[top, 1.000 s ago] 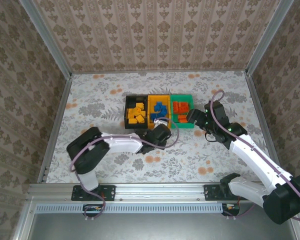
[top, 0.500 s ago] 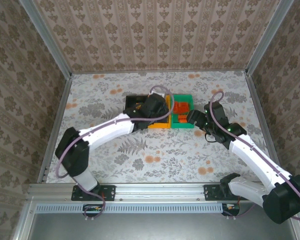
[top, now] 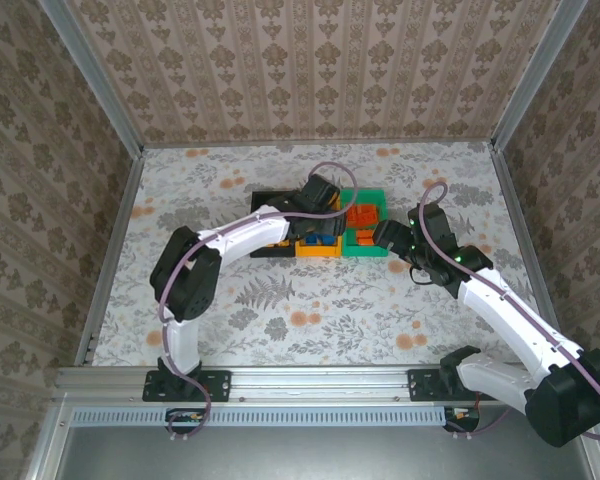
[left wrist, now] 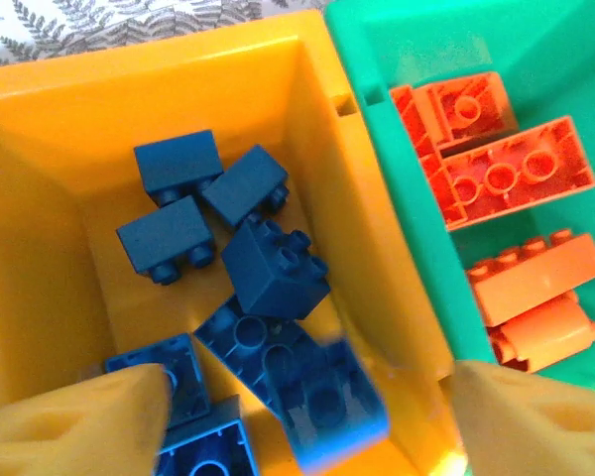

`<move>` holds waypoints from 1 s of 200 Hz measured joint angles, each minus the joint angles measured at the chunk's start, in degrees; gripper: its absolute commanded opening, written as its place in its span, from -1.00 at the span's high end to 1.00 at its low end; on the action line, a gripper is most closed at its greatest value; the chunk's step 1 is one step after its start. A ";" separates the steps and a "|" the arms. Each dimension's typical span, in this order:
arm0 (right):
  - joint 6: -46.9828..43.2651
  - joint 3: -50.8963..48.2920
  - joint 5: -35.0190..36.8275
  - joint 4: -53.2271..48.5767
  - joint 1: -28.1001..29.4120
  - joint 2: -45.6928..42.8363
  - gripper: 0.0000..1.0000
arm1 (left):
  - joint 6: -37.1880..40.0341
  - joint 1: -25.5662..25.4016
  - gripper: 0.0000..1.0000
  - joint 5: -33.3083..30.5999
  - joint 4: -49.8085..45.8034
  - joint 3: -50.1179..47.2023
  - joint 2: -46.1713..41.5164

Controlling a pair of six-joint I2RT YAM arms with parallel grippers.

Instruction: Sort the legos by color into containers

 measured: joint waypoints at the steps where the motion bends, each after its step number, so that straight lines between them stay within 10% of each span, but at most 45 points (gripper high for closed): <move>1: -0.02 0.00 0.00 -0.04 0.00 0.00 -0.87 | 0.20 0.00 -0.99 0.04 -0.02 0.00 -0.20; 103: -0.63 -0.15 4.68 -0.72 -0.04 -4.11 -1.00 | 6.97 0.09 -1.00 -13.81 13.42 -32.22 -46.01; 156: -0.46 -2.03 9.20 -0.72 0.02 -4.13 -1.00 | 18.93 19.76 -0.99 -25.09 18.93 -50.21 -59.78; 200: -1.95 -3.23 10.84 0.68 0.00 -2.08 -1.00 | 22.64 37.73 -1.00 -23.63 29.42 -55.87 -46.56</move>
